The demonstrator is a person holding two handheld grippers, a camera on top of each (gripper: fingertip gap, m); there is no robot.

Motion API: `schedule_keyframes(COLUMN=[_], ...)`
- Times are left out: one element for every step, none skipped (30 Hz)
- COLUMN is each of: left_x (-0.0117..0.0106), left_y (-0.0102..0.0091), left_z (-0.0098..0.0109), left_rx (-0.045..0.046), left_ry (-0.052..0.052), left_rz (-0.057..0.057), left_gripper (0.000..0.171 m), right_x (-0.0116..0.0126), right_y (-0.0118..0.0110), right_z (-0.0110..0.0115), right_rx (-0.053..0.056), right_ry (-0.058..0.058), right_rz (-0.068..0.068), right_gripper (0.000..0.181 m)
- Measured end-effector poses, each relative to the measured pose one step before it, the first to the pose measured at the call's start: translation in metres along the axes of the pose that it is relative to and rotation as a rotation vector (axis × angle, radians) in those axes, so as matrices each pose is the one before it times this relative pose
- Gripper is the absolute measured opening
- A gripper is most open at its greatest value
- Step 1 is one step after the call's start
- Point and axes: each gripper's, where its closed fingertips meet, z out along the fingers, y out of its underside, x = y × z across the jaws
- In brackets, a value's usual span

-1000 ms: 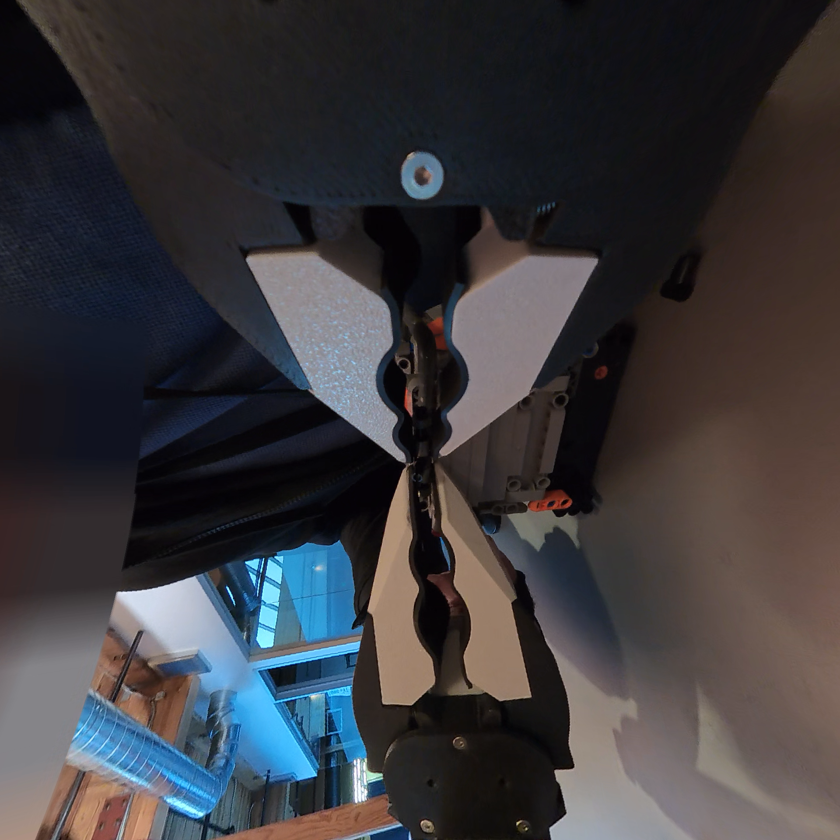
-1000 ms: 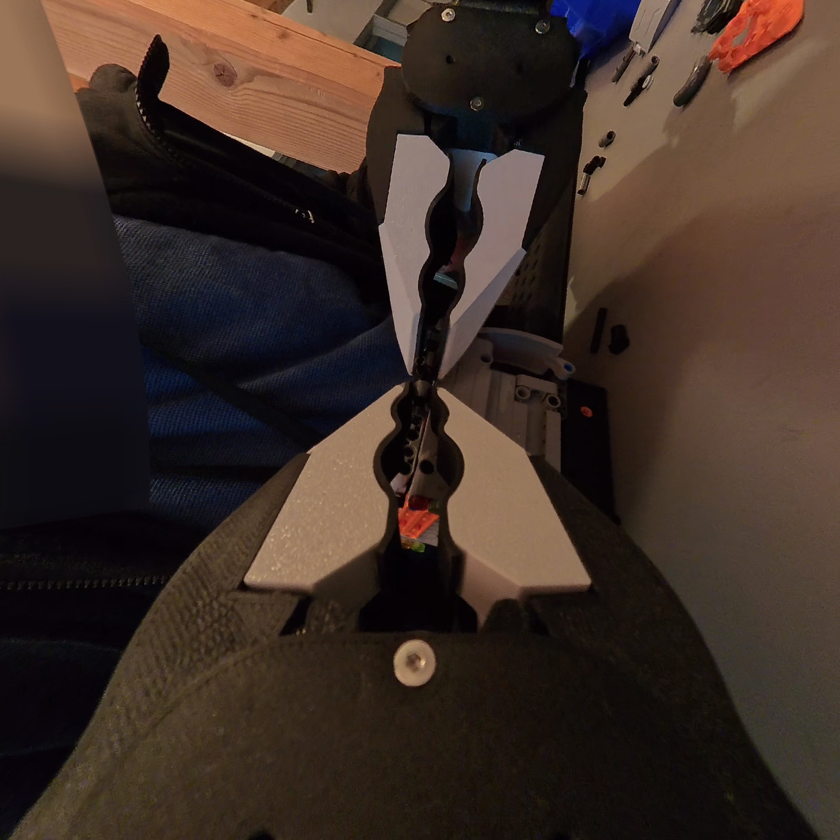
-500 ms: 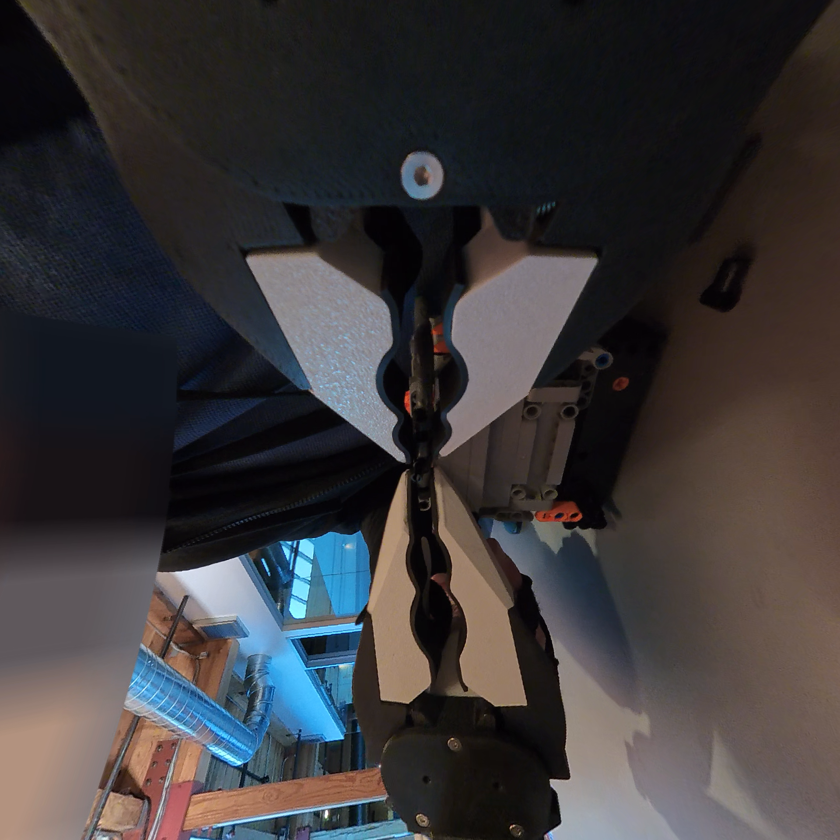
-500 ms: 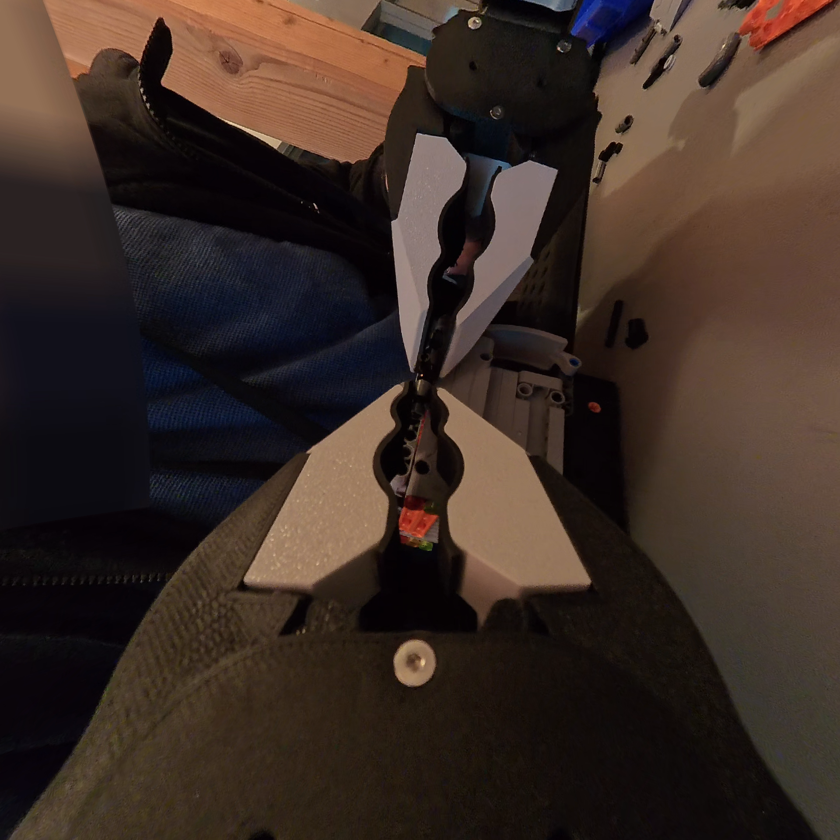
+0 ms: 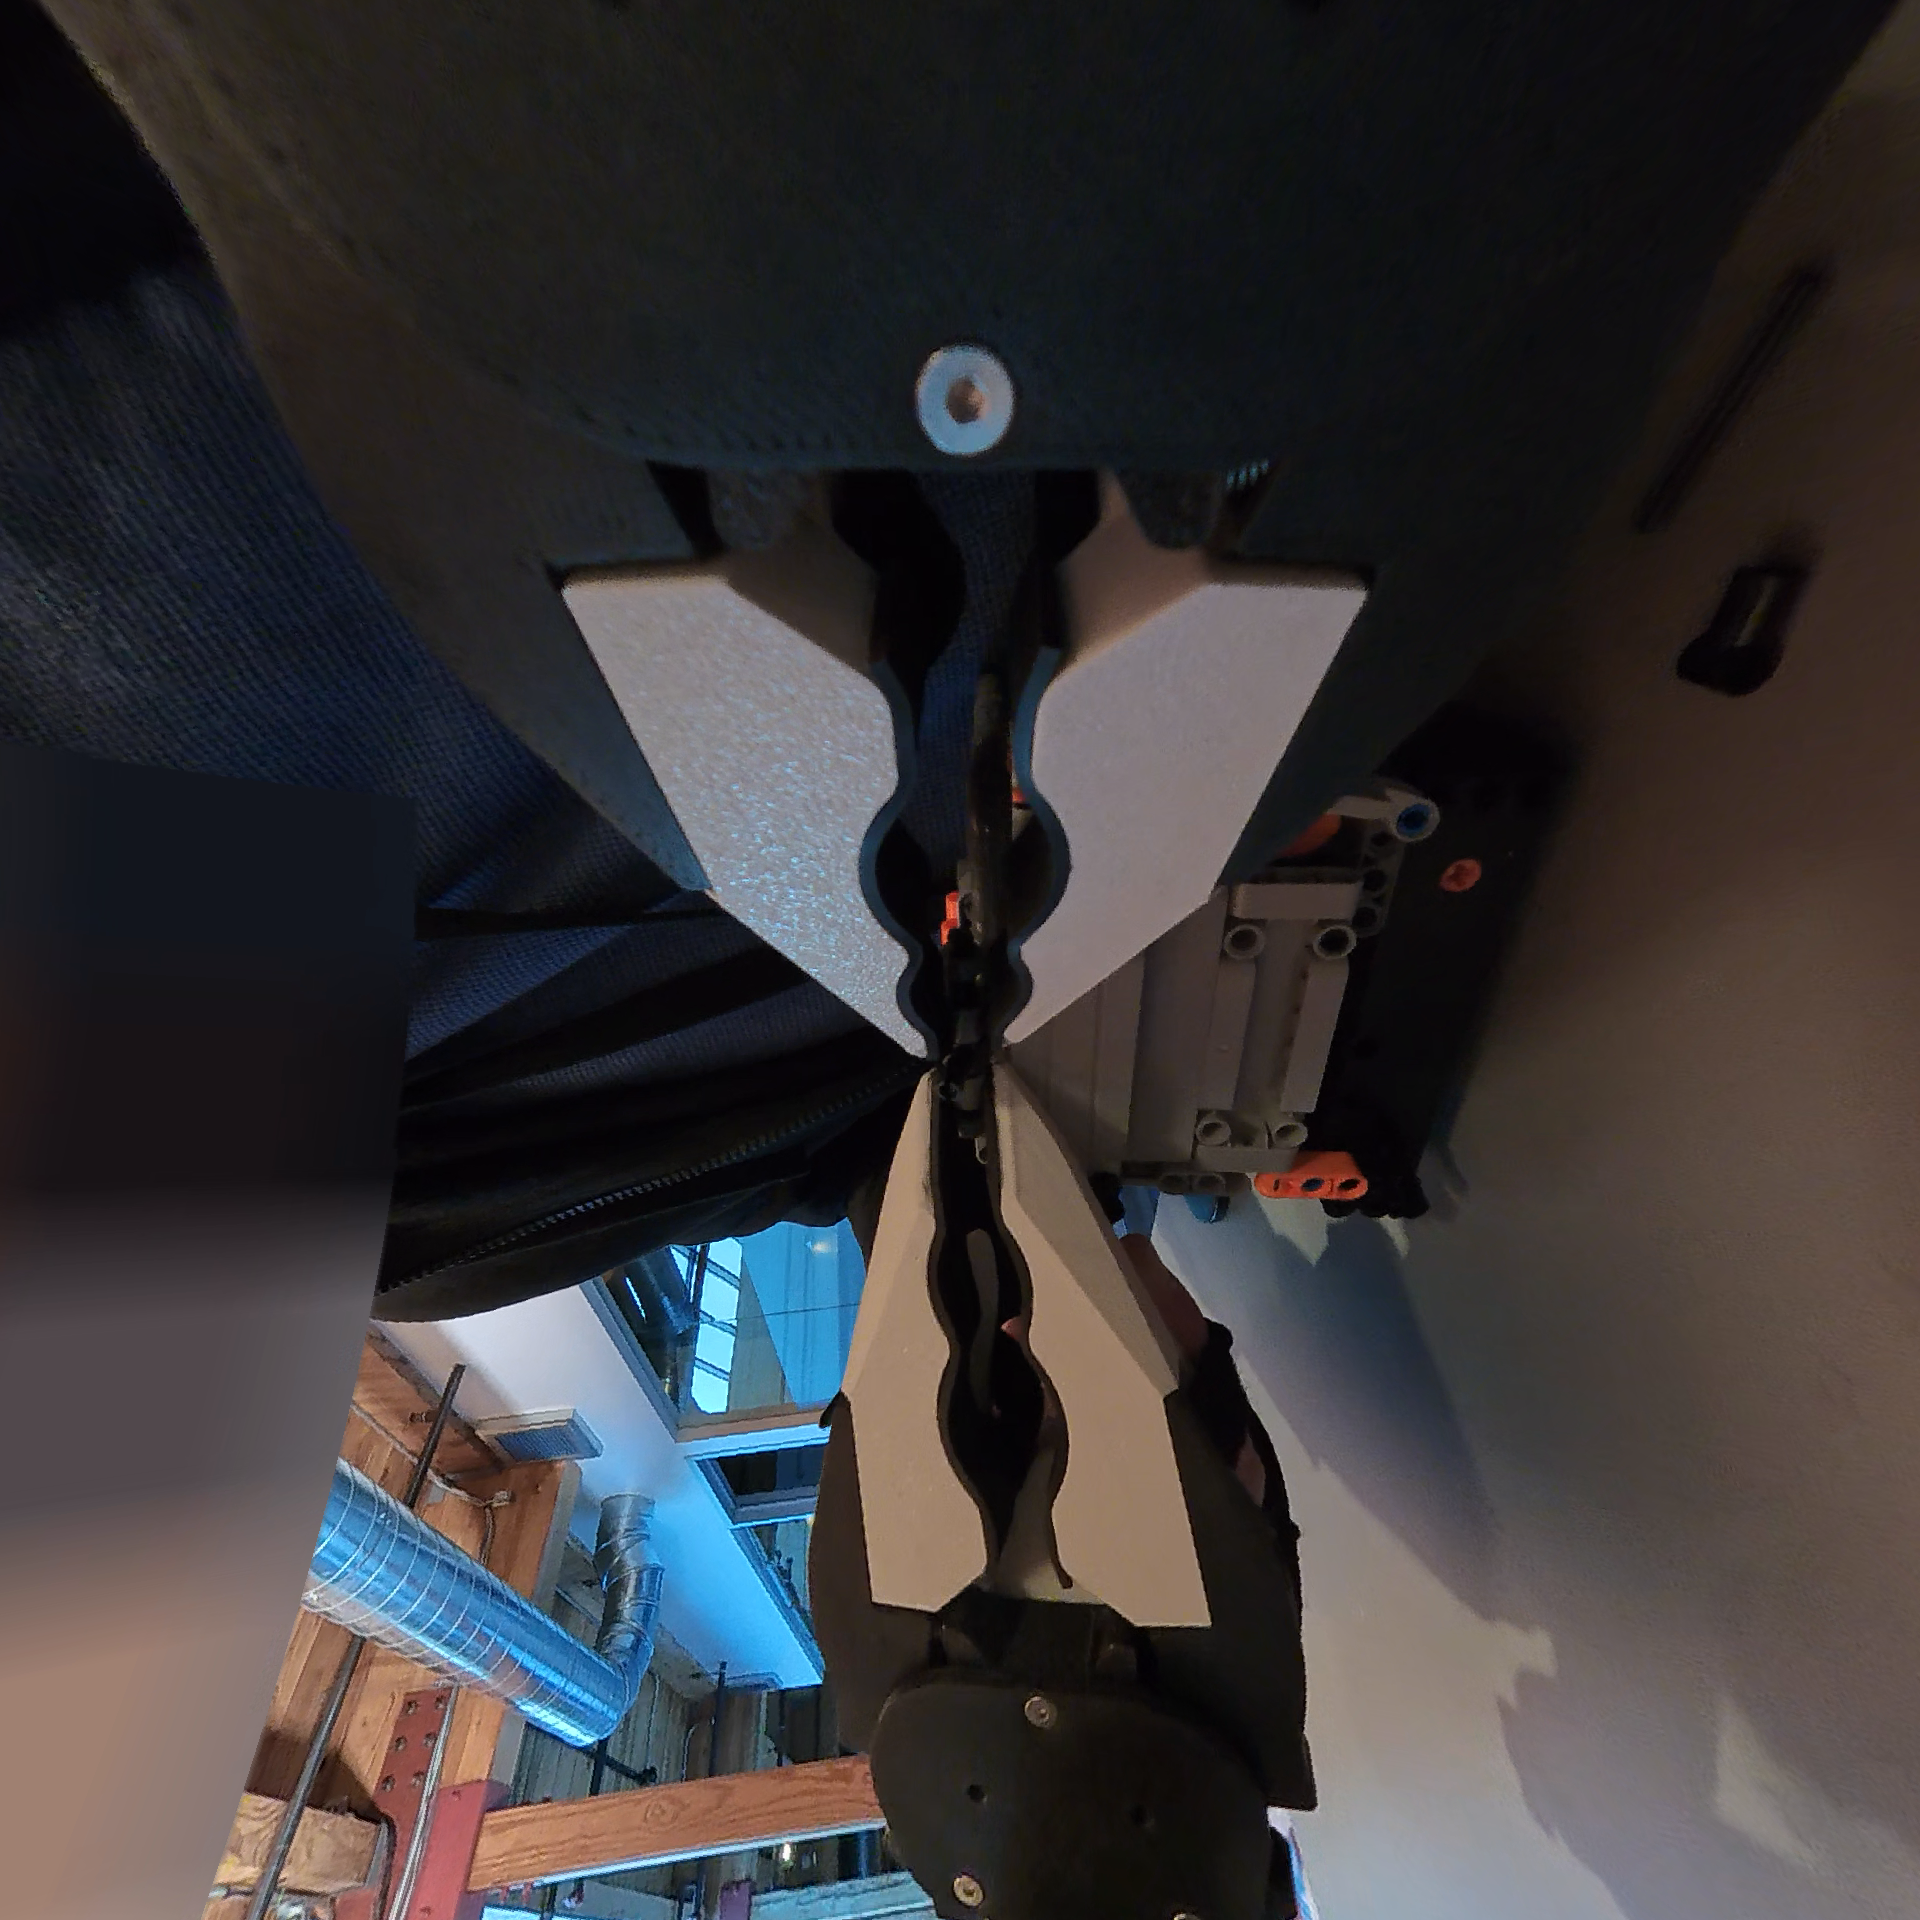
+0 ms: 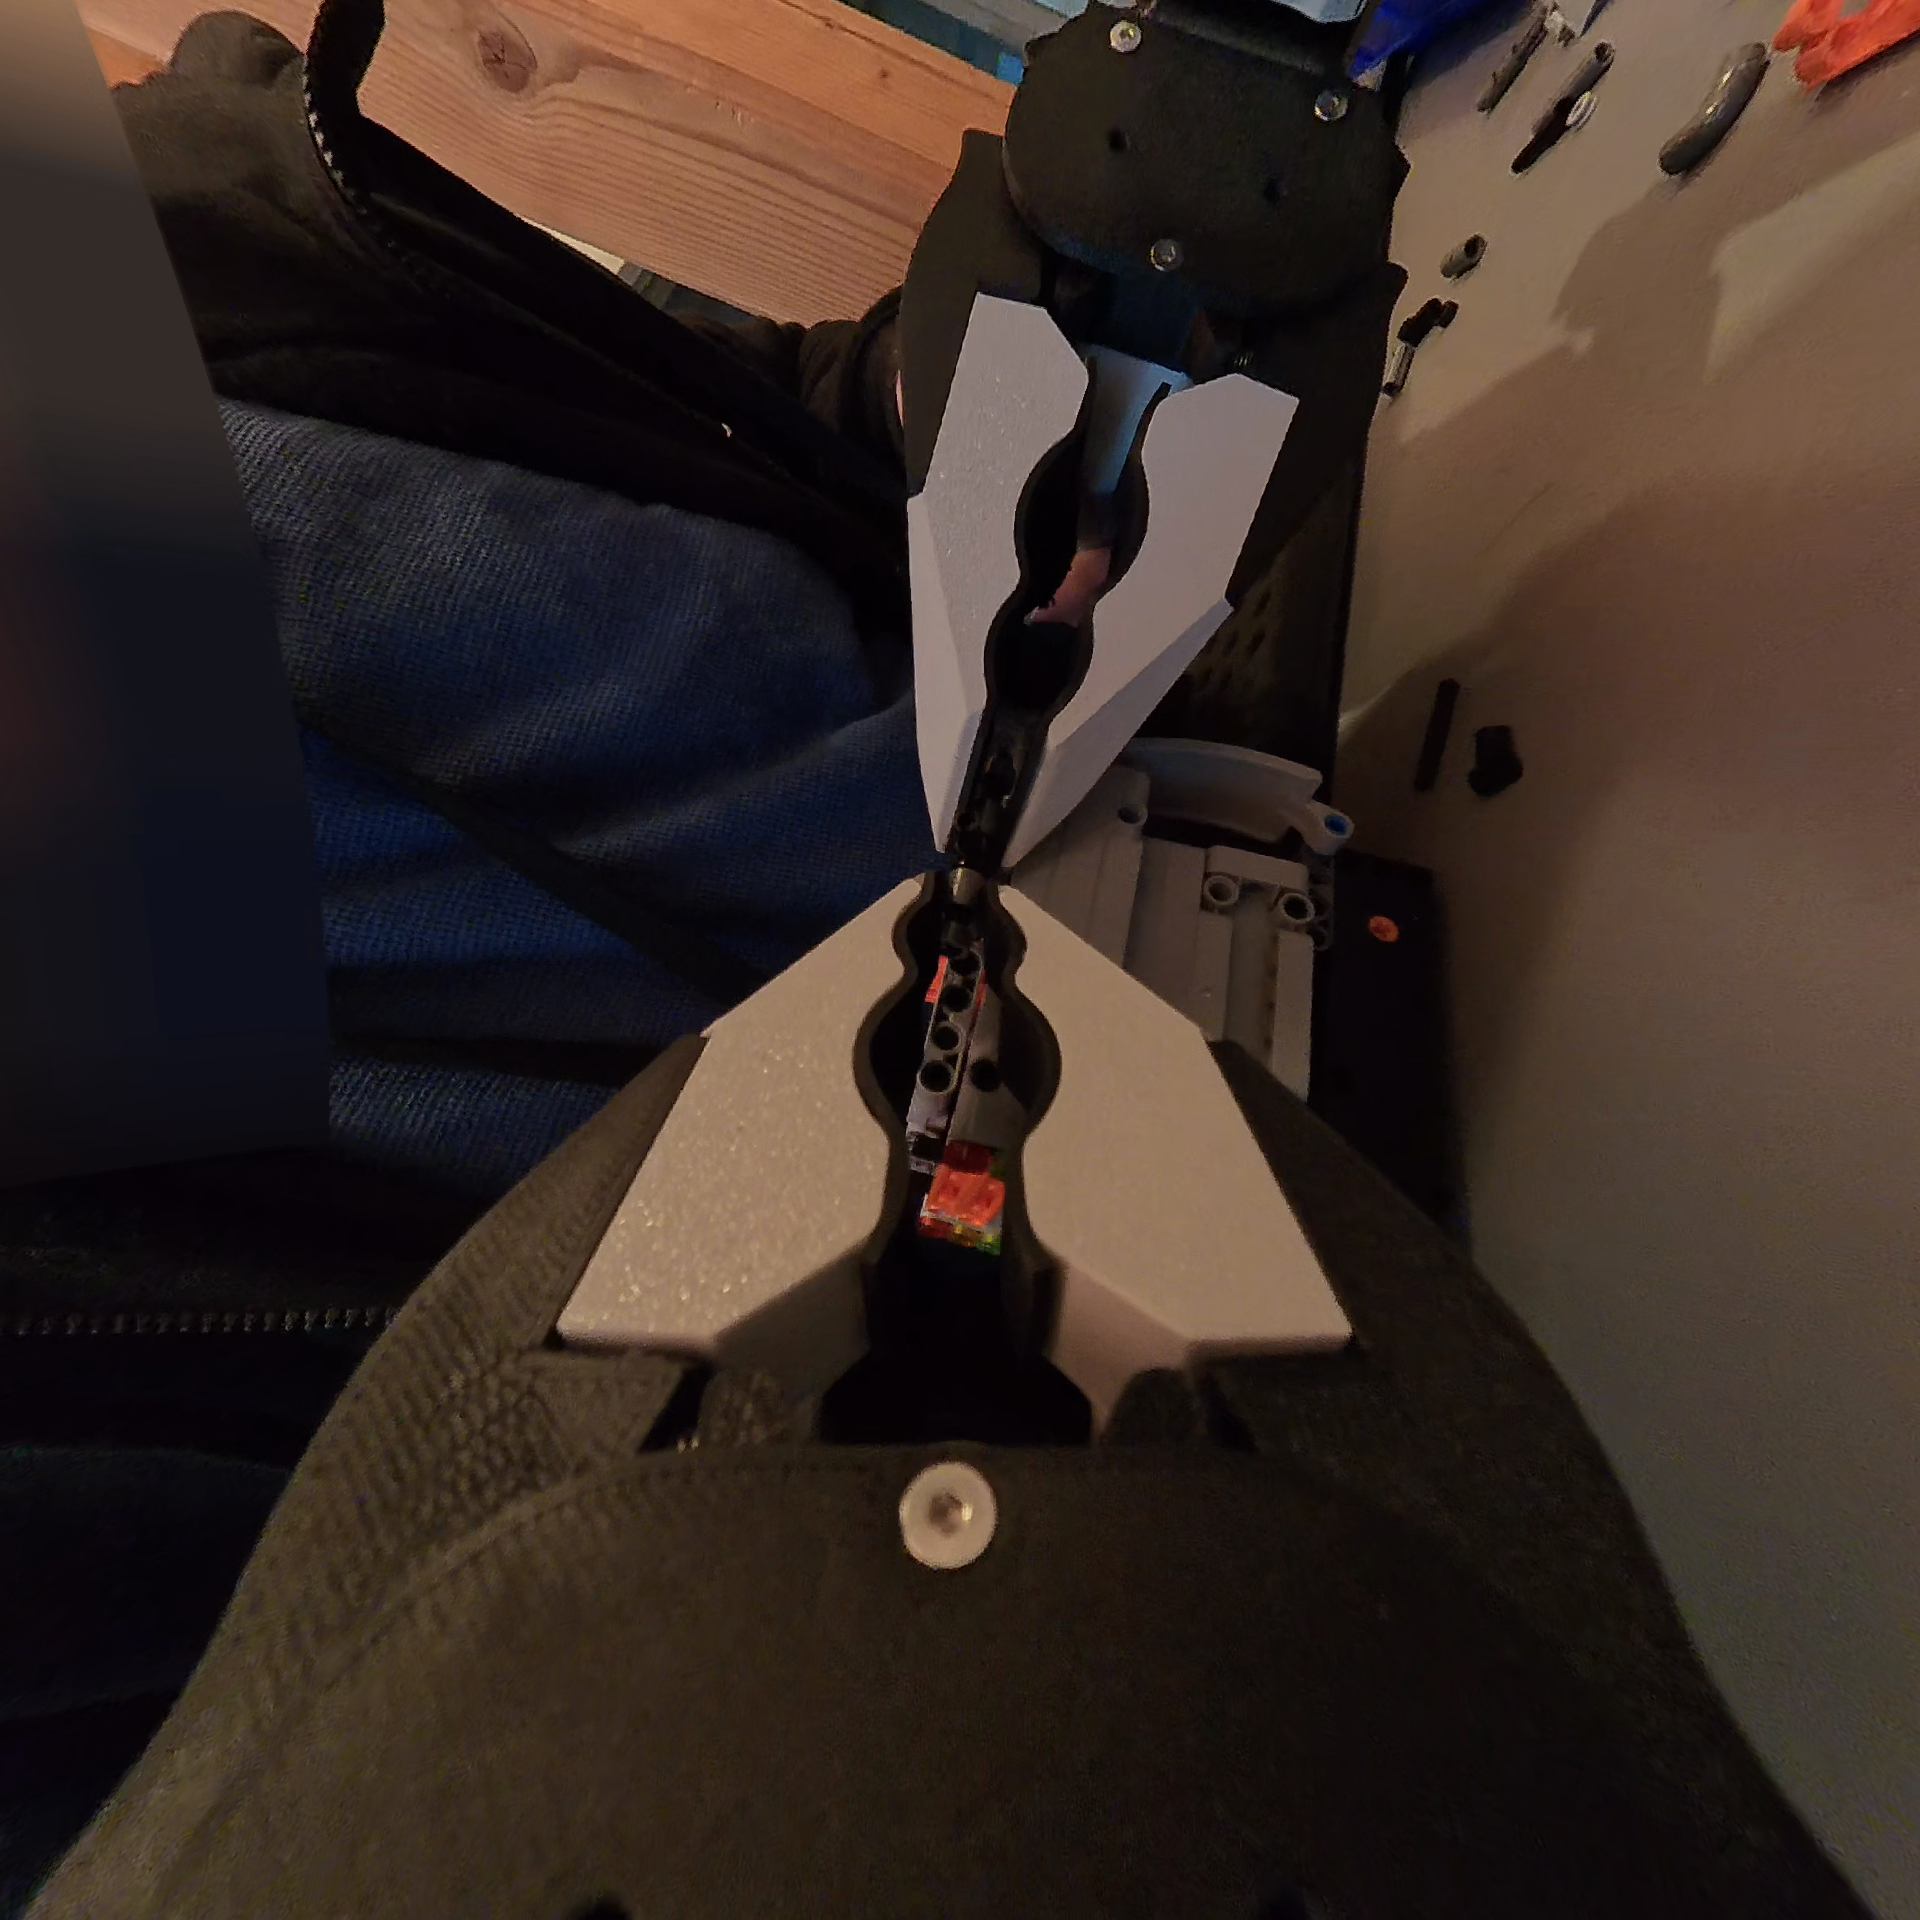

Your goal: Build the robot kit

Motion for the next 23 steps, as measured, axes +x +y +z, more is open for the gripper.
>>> schedule_keyframes(left_x=[-0.00017,-0.00013,0.00003,0.00015,-0.00008,0.00038,0.00031,0.00002,0.00063,0.00058,0.00004,0.00049,0.00045,0.00032,0.00001,-0.00010,-0.00018,0.00007,0.00047,-0.00016,-0.00014,0.00036,0.00005], left_y=[-0.00027,0.00005,0.00036,0.00021,-0.00004,0.00056,0.00059,0.00007,0.00063,0.00065,0.00019,0.00067,0.00087,0.00061,0.00018,-0.00034,-0.00048,-0.00008,0.00074,-0.00003,-0.00010,0.00049,-0.00011], left_z=[-0.00026,-0.00053,-0.00013,0.00012,-0.00015,0.00006,0.00014,-0.00012,0.00036,0.00029,0.00012,0.00039,0.00006,0.00007,0.00018,-0.00011,-0.00007,0.00004,0.00059,-0.00003,-0.00027,0.00035,-0.00005], left_rx=[0.00253,0.00092,-0.00023,0.00118,0.00233,-0.00289,-0.00272,0.00312,0.00137,0.00150,0.00273,-0.00423,-0.00704,-0.00340,0.00416,0.00724,0.00513,0.00056,-0.00582,-0.00186,0.00129,0.00238,0.00487], left_ry=[-0.0020,-0.0023,0.0002,0.0015,0.0015,0.0029,0.0007,-0.0020,0.0031,0.0027,-0.0041,-0.0022,-0.0014,-0.0028,-0.0031,0.0049,0.0078,0.0032,0.0039,0.0033,0.0073,0.0106,0.0093], left_rz=[0.0000,0.0033,0.0019,-0.0013,0.0003,0.0021,0.0015,-0.0005,-0.0030,-0.0001,0.0067,0.0045,0.0093,0.0146,0.0140,-0.0031,-0.0073,0.0054,0.0051,0.0037,0.0010,-0.0024,-0.0095], left_gripper=[0.004,0.004,0.004,0.004,0.004,0.004,0.004,0.004,0.004,0.004,0.004,0.004,0.004,0.004,0.004,0.004,0.004,0.004,0.004,0.005,0.004,0.005,0.005], right_x=[0.00041,0.00012,-0.00005,-0.00001,-0.00005,-0.00034,-0.00032,-0.00018,-0.00077,-0.00040,-0.00037,-0.00056,-0.00047,-0.00026,-0.00007,0.00021,0.00000,-0.00036,-0.00052,0.00021,-0.00011,-0.00035,0.00032], right_y=[-0.00025,-0.00001,0.00028,0.00003,0.00017,0.00035,0.00023,0.00019,0.00054,0.00046,0.00024,0.00048,0.00020,0.00012,0.00002,-0.00014,-0.00015,0.00032,0.00049,-0.00028,-0.00004,0.00025,-0.00062], right_z=[-0.00007,0.00024,0.00029,0.00004,0.00010,0.00038,0.00037,0.00021,0.00039,0.00031,0.00024,0.00043,0.00072,0.00034,-0.00007,-0.00021,-0.00011,0.00017,0.00023,0.00012,0.00021,0.00016,-0.00033], right_rx=[0.0014,-0.0009,-0.0015,-0.0001,0.0000,-0.0033,-0.0029,-0.0015,-0.0031,-0.0023,-0.0028,-0.0057,-0.0054,-0.0049,-0.0030,0.0002,0.0020,-0.0001,-0.0011,0.0025,0.0000,-0.0020,0.0028], right_ry=[0.0048,0.0053,0.0019,0.0007,0.0015,0.0017,0.0049,0.0036,-0.0023,-0.0024,-0.0010,-0.0021,-0.0003,0.0051,0.0090,0.0074,0.0023,-0.0024,-0.0030,0.0027,0.0041,0.0019,0.0053], right_rz=[-0.0008,-0.0021,-0.0015,-0.0015,-0.0016,-0.0028,-0.0039,-0.0005,0.0004,-0.0009,-0.0016,-0.0028,-0.0022,-0.0039,-0.0033,0.0000,0.0022,0.0018,0.0013,0.0005,-0.0021,-0.0015,-0.0005], right_gripper=[0.004,0.004,0.004,0.004,0.004,0.004,0.004,0.004,0.004,0.004,0.004,0.004,0.004,0.004,0.004,0.004,0.003,0.004,0.004,0.004,0.004,0.004,0.004])
